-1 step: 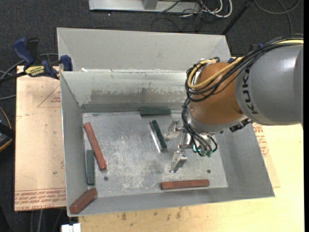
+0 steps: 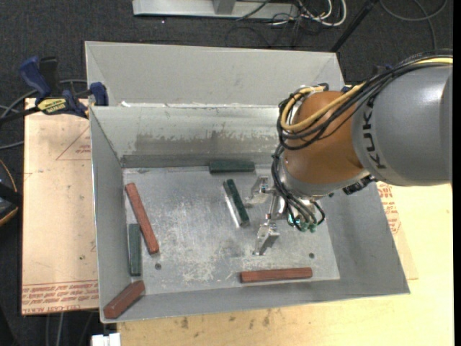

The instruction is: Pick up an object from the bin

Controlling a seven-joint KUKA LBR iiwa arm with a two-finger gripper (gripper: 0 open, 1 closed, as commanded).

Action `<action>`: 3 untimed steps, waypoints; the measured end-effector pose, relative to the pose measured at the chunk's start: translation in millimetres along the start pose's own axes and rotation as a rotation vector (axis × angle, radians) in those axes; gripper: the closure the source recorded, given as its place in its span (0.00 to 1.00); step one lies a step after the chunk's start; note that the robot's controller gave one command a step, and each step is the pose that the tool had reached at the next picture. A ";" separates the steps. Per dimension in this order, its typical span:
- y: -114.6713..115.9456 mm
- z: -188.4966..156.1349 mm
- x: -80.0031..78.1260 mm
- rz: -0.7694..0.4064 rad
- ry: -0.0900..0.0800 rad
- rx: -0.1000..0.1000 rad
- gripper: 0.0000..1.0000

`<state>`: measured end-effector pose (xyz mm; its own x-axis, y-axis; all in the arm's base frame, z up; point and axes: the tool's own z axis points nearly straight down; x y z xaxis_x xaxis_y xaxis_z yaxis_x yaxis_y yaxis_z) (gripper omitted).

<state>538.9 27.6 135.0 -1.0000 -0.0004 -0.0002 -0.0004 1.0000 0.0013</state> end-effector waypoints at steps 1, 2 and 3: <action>-5.9 5.8 14.6 -0.054 -0.005 -0.001 0.00; -17.0 58.8 50.9 -0.129 -0.016 -0.001 1.00; -17.0 58.8 50.9 -0.129 -0.016 -0.001 1.00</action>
Offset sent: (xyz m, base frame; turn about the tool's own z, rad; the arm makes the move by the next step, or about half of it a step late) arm -0.0565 -0.0188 -0.0650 -0.1306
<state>488.0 10.7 76.2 -0.9915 -0.1288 -0.0160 -0.1289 0.9917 0.0016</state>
